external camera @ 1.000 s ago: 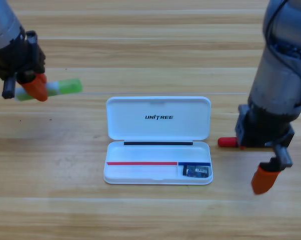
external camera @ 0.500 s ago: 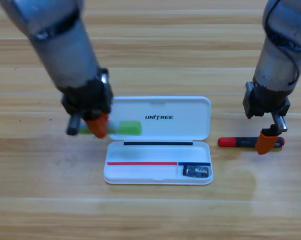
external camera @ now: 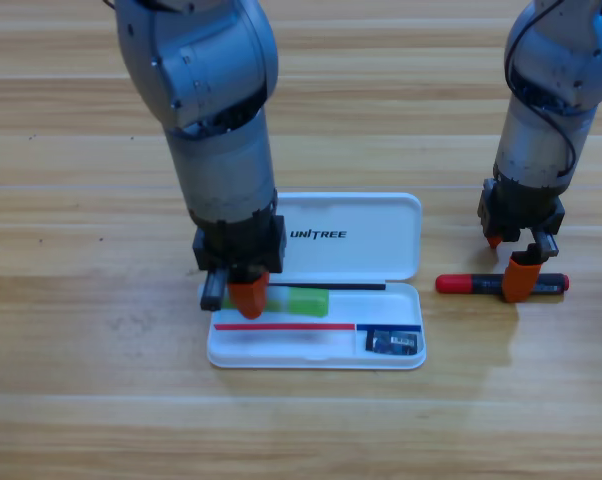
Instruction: Clean up eraser and pencils
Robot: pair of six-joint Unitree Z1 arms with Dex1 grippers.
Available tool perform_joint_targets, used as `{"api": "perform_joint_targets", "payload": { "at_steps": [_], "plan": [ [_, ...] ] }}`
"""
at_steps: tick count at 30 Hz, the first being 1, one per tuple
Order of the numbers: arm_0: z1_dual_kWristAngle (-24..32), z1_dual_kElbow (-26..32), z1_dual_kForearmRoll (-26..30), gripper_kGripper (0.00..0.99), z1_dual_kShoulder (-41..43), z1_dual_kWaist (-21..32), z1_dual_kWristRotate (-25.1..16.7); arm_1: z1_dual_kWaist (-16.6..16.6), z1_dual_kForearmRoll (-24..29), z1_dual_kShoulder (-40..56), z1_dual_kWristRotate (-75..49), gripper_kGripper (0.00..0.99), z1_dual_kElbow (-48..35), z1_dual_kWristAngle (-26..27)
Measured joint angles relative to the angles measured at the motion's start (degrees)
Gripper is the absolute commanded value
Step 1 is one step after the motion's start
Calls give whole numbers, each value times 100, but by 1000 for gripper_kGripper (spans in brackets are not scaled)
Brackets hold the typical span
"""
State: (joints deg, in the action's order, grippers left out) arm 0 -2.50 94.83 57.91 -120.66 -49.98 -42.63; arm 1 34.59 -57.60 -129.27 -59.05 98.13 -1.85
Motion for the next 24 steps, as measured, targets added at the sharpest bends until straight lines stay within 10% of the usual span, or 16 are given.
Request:
{"api": "perform_joint_targets", "payload": {
  "at_steps": [8,24],
  "plan": [
    [91,133,91,0,-168,-1,120,-9,-4,-1,-287,21,3,316],
    [150,210,163,0,-243,-63,357,-13,-98,11,-7,0,-4,174]
  ]
}}
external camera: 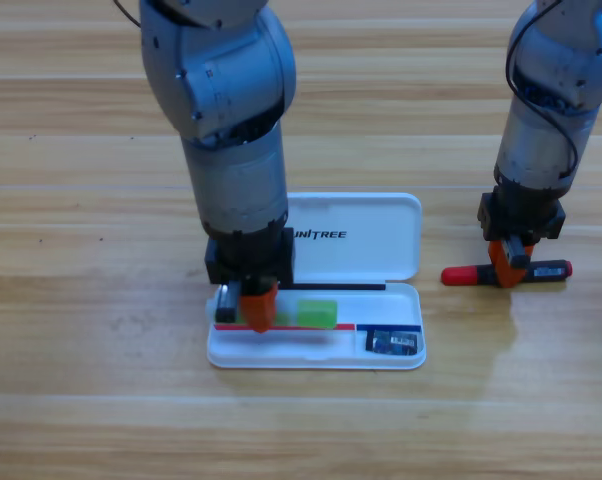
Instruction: Clean up eraser and pencils
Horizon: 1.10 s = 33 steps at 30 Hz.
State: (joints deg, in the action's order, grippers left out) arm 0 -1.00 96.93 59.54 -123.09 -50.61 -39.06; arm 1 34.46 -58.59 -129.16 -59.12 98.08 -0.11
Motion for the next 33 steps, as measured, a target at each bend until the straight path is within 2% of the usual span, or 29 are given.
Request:
{"api": "perform_joint_targets", "payload": {
  "at_steps": [17,30,31,32,33],
  "plan": [
    [114,73,0,0,-261,-34,86,56,-361,975,498,0,-343,-2],
    [114,210,0,0,-263,-52,189,220,-448,1011,726,0,-403,-1],
    [114,210,2,95,-263,-55,191,237,-452,1012,732,0,-403,2],
    [114,210,10,252,-263,-57,191,251,-458,1012,738,0,-403,5],
    [114,210,33,466,-263,-60,191,267,-466,1012,746,0,-403,6]
  ]
}}
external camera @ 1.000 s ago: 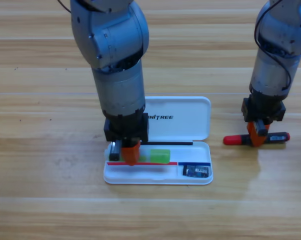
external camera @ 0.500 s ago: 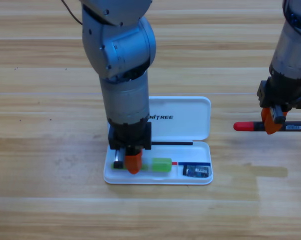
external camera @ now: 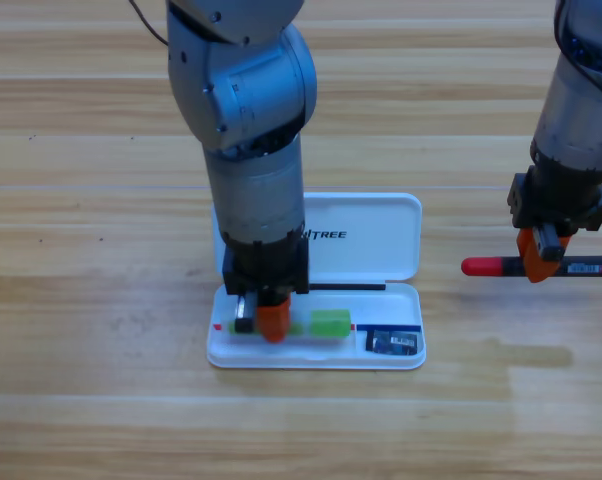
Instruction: Clean up eraser and pencils
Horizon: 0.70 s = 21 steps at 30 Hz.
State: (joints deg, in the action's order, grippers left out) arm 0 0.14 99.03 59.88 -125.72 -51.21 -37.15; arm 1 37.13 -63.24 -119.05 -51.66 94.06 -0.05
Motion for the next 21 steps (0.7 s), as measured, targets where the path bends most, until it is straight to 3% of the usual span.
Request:
{"api": "perform_joint_targets", "payload": {
  "at_steps": [2,3,16,21],
  "plan": [
    [0,17,88,890,-2,-5,1,37,-14,0,7,0,0,1],
    [0,38,137,973,-6,-9,5,52,-15,0,12,0,0,2],
    [0,98,258,990,-9,-13,73,151,-29,8,68,0,1,48],
    [0,98,300,990,-8,-13,73,364,-204,35,366,0,263,280]
  ]
}}
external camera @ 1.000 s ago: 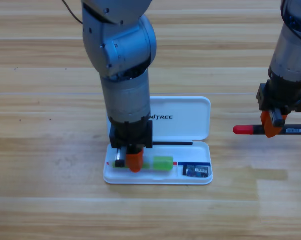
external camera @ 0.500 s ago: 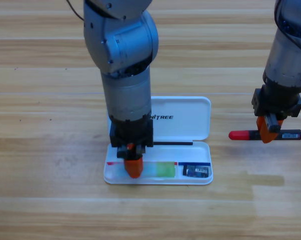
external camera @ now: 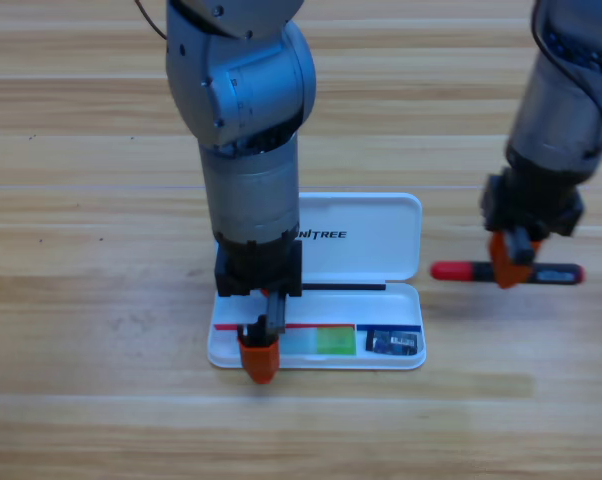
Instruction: Clean up eraser and pencils
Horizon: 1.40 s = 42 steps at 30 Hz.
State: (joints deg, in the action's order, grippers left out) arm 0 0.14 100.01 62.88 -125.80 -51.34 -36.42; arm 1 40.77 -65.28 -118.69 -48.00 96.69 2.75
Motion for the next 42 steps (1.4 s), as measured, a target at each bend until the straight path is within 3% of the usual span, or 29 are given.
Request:
{"api": "perform_joint_targets", "payload": {
  "at_steps": [5,9,17,23,31,32,33,36,37,42],
  "plan": [
    [0,-3,157,990,126,8,-231,370,-82,-16,310,0,682,40],
    [81,-133,244,990,694,181,-609,640,-187,-222,504,0,1447,40],
    [479,-582,328,989,1745,1341,-1418,1025,-518,-1277,723,0,2755,39],
    [677,-858,332,990,1802,1956,-1785,1156,-567,-1773,764,0,3102,11],
    [763,-993,332,990,1802,2181,-1867,1165,-581,-2049,795,0,3216,6],
    [767,-993,332,990,1802,2181,-1867,1166,-581,-2058,798,58,3216,3],
    [769,-993,332,990,1803,2181,-1867,1166,-581,-2059,802,213,3216,3],
    [769,-992,332,990,1802,2181,-1867,1168,-581,-2059,822,824,3221,3],
    [770,-992,332,990,1802,2181,-1867,1168,-581,-2059,851,888,3222,3],
    [811,-994,332,990,1802,2182,-1867,1168,-581,-2059,955,943,3228,3]
  ]
}}
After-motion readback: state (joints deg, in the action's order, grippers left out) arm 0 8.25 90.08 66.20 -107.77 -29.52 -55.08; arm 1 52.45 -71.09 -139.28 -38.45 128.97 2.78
